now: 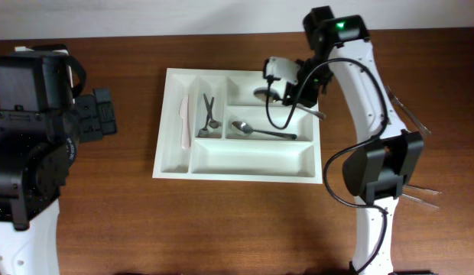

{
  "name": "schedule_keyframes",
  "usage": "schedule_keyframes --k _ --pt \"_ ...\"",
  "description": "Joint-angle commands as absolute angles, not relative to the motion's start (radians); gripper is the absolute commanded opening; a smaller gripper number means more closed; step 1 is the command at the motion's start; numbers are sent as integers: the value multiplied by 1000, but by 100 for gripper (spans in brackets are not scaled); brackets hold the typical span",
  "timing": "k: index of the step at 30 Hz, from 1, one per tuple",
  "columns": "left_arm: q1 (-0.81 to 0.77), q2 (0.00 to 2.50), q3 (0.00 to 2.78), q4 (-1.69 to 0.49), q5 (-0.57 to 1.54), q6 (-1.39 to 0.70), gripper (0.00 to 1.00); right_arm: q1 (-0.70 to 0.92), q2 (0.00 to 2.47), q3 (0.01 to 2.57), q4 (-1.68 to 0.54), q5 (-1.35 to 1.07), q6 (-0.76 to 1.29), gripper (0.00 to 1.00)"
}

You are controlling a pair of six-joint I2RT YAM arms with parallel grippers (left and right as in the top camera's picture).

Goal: Pack container
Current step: 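Lift the spoon with the right gripper and place it in the middle compartment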

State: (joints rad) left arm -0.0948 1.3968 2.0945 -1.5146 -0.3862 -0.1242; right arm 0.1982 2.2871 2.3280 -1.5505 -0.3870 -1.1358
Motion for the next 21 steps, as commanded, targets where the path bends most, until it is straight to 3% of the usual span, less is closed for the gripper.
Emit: schedule_keyframes --k 1,8,12,15,21 --pt "-91 1391 2101 -1513 -400 -119 99 233 2280 2256 -1537 -416 -1235 4" --pt "-91 1391 2101 -1513 -400 -119 99 250 2280 2119 -1447 -415 -1234 4" --pt "-91 1391 2101 -1513 -400 -119 99 248 2278 2117 -1408 -416 -1157 31" --pt "-91 1391 2101 -1513 -400 -119 99 242 2278 2149 -1401 -416 -1064 44" --pt "-91 1391 2101 -1513 -400 -119 99 210 2278 2289 -1398 -372 -857 45"
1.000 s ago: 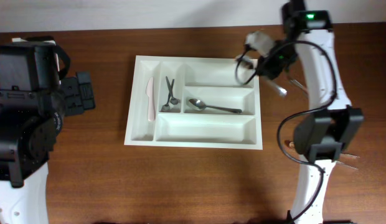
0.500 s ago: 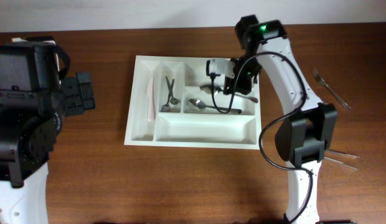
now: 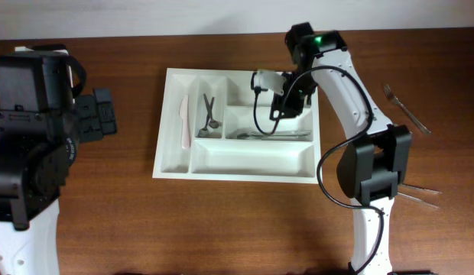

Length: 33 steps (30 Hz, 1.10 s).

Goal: Pack container
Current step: 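Lift the spoon with the right gripper and place it in the middle compartment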

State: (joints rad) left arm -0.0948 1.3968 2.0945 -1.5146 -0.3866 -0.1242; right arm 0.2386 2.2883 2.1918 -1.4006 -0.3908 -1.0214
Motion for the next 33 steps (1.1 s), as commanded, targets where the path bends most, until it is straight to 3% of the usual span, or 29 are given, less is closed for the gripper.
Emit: schedule_keyframes --k 1,6,13,21,33 --pt "-91 1391 2101 -1513 -400 -119 99 196 2278 2323 -1399 -343 -800 45" --pt "-91 1391 2101 -1513 -400 -119 99 104 2276 2459 -1434 -186 -611 46" --pt "-91 1391 2101 -1513 -400 -119 99 -69 2280 2483 -1482 -132 -610 53" --pt "-91 1391 2101 -1513 -400 -119 99 -244 2281 2293 -1412 -107 -715 56" --pt "-91 1391 2101 -1513 -400 -119 99 -340 2281 1958 -1159 -89 -838 52"
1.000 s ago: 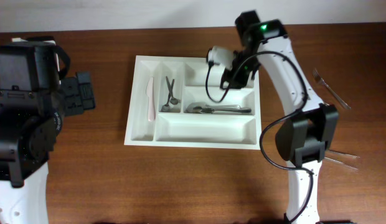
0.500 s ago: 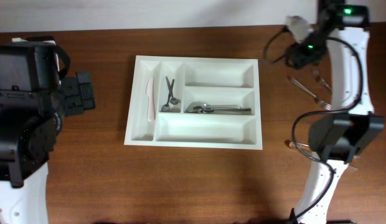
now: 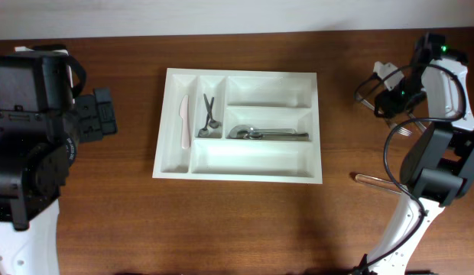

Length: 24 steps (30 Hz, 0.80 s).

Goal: Pack container
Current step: 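Lift the spoon with the right gripper and place it in the middle compartment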

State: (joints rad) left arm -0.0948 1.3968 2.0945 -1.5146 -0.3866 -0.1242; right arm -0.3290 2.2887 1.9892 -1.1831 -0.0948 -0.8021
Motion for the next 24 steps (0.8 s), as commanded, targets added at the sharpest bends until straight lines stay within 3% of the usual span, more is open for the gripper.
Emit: schedule_keyframes --k 1,24 --pt "-91 1391 2101 -1513 -400 -119 99 -343 2281 1946 -1142 -89 -839 52" --pt "-91 1391 2101 -1513 -400 -119 99 -355 2286 1787 -929 -89 -909 47"
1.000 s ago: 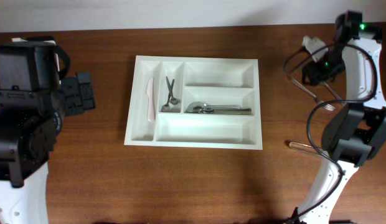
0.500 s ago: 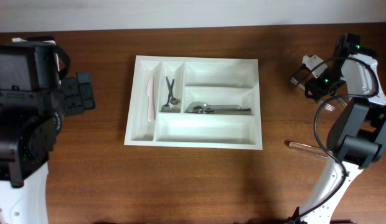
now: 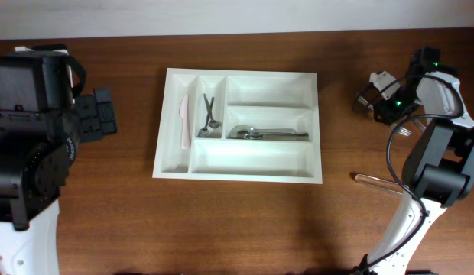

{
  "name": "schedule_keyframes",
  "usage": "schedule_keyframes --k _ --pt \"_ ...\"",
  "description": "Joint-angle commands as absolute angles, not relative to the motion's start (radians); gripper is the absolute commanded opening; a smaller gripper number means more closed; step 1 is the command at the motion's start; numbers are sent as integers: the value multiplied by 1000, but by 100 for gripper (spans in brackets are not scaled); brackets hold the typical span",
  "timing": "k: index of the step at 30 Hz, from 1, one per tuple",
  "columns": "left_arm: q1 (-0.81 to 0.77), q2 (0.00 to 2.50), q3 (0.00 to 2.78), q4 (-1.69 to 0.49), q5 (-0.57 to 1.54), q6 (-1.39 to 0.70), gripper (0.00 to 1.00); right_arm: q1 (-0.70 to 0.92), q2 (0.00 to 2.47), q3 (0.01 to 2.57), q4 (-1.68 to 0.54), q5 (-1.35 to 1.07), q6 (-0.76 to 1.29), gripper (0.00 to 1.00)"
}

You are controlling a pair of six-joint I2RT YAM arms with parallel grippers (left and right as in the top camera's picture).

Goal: Pack container
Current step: 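Lift the spoon with the right gripper and place it in the middle compartment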

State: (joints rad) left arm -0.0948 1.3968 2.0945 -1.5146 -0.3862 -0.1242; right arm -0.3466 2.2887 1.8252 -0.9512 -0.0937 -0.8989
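The white cutlery tray (image 3: 237, 172) lies mid-table. Its left slot holds a pale knife (image 3: 183, 122), the small slot beside it grey tongs (image 3: 209, 116), and the middle right slot spoons (image 3: 264, 134) lying together. The upper right and long front compartments are bare. My right gripper (image 3: 365, 99) hovers over the table right of the tray, seemingly open, nothing between its fingers. A fork (image 3: 405, 131) peeks out from under the right arm. The left gripper (image 3: 102, 114) stays far left of the tray; its fingers cannot be made out.
A slim metal utensil handle (image 3: 372, 180) lies on the wood at the right, partly under the right arm's base. The right arm's black cable loops down beside it. The bulky left arm fills the table's left edge.
My right gripper has shifted only slightly, staying over the table to the right of the tray. The tray's contents and the left arm are unchanged.
My right gripper first held a spoon over the tray's upper right compartment, with one spoon lying in the middle slot. It then sat low at that middle slot. Later the spoons lay together there and the gripper was off to the right without one, where it remains.
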Motion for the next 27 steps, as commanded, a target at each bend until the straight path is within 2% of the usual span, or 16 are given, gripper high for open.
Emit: schedule_keyframes --k 1,7,10,15,17,21,27 --pt "-91 1391 2101 -1513 -400 -119 99 -355 2286 1781 -923 -89 -908 47" --pt "-91 1391 2101 -1513 -400 -119 99 -354 2286 1769 -908 -96 -892 48" --pt "-91 1391 2101 -1513 -400 -119 99 -354 2286 1769 -912 -102 -878 25" --pt "-91 1391 2101 -1513 -400 -119 99 -354 2286 1769 -911 -104 -878 15" --pt "-91 1391 2101 -1513 -400 -119 99 -354 2286 1769 -911 -150 -878 4" --pt "-91 1391 2101 -1513 -400 -119 99 -348 2284 1803 -913 -262 -878 4" --pt "-91 1391 2101 -1513 -400 -119 99 -285 2273 1975 -1000 -272 -875 4"
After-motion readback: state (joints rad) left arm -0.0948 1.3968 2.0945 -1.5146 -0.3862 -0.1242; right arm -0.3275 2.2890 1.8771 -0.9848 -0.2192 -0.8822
